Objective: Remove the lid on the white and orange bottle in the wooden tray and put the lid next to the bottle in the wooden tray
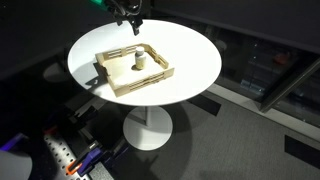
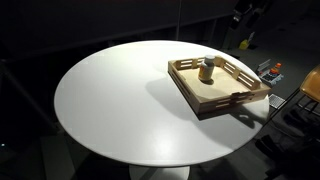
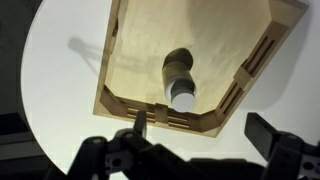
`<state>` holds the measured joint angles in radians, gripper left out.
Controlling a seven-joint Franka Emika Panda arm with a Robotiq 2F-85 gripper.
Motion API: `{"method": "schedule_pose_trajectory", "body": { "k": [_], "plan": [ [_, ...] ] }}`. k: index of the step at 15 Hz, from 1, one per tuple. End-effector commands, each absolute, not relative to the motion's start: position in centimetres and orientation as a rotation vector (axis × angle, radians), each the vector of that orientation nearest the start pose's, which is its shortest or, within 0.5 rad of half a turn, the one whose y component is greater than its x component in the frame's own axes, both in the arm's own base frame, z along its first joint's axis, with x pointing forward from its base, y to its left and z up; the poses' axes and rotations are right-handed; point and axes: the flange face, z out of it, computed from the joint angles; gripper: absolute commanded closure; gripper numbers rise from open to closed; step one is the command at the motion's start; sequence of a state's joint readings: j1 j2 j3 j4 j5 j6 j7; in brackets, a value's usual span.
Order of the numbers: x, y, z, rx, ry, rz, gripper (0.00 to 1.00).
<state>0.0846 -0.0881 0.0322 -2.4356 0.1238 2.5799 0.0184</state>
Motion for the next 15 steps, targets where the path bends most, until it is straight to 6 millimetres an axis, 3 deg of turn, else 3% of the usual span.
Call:
{"method": "schedule_pose_trajectory", "body": {
  "k": [1, 7, 15],
  "plan": [
    [52.6, 5.9, 35.0, -3.069, 0.057, -0.298, 0.00],
    [56.0, 6.4, 32.6, -3.116, 0.098, -0.205, 0.00],
    [58.8, 7.3, 27.5, -3.107, 0.118, -0.096, 0.00]
  ]
}}
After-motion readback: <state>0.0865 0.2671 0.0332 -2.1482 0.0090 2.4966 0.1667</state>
